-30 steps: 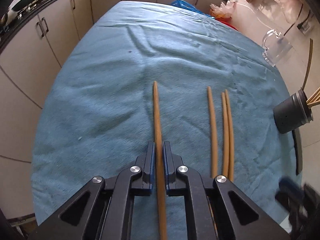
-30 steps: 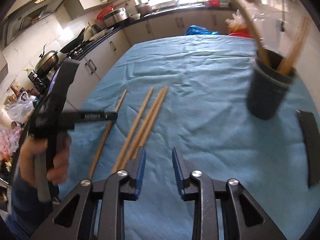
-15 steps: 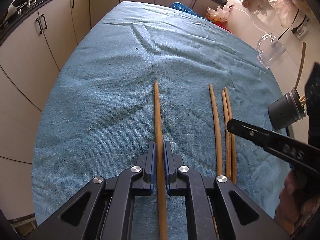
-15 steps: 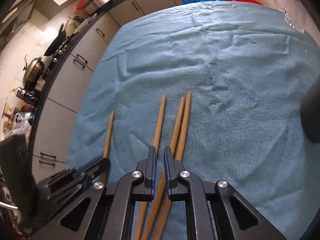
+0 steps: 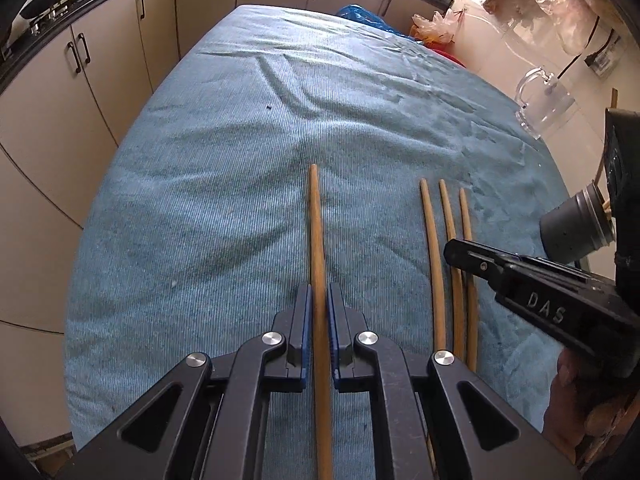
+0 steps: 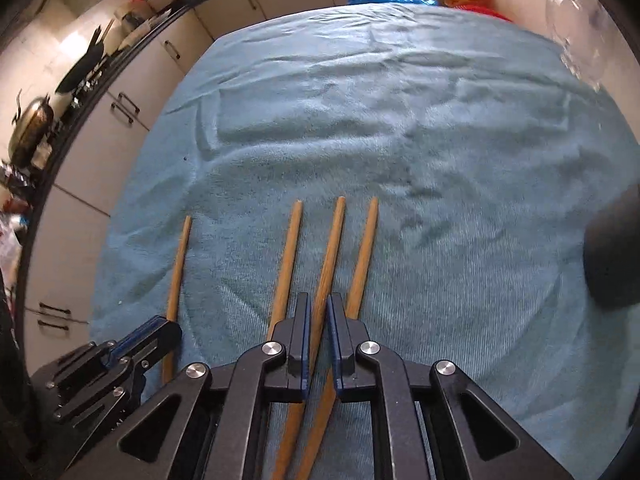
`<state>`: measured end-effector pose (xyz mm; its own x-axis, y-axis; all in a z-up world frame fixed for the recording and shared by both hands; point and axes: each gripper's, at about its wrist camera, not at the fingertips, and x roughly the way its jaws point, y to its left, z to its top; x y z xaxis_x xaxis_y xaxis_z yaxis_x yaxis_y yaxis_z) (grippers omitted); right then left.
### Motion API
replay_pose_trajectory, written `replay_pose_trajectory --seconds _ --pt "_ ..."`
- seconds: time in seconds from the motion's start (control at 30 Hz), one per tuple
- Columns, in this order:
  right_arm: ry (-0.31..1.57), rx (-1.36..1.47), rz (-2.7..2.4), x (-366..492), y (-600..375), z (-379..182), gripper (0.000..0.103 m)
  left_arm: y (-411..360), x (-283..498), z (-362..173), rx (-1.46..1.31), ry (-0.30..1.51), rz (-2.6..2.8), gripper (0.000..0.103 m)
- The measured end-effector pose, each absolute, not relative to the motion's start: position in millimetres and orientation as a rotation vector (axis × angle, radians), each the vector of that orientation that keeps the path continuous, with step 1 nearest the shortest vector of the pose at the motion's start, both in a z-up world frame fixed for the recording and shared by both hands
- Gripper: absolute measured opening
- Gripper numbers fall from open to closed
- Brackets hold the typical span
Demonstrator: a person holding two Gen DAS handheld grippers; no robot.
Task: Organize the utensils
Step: 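Close the left gripper on one chopstick while the right gripper grasps another chopstick, then lift the left gripper's chopstick upright toward the holder while the right gripper carries its chopstick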
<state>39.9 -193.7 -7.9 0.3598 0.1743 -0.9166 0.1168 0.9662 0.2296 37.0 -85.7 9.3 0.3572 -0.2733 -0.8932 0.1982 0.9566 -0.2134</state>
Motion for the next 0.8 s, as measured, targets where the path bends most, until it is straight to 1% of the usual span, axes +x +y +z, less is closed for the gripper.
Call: replay_pose_trajectory --seconds 0.03,0.17,0.4,0.53,0.8 --pt "1.206 0.262 0.04 43.1 -191.7 -7.5 0.009 -86.1 38.6 9.4 -0.077 1.167 -0.306 0.007" --pt "1.176 0.299 0.069 37.8 -195.6 -2.1 0.007 -82.9 33.7 16.7 -0.1 1.128 -0.333 0.007" --pt "0.909 0.338 0.147 -25.7 -211.6 55.7 0.007 -73.9 0.1 69.0 -0.154 0.965 -0.381 0.007" --pt "0.752 0.312 0.162 -68.8 -214.0 84.3 0.007 -71.6 -20.8 94.1 -0.17 0.888 -0.401 0.007" --pt "0.54 0.296 0.195 -125.9 -207.0 111.2 0.007 -75.0 -53.4 125.3 -0.167 0.802 -0.412 0.007"
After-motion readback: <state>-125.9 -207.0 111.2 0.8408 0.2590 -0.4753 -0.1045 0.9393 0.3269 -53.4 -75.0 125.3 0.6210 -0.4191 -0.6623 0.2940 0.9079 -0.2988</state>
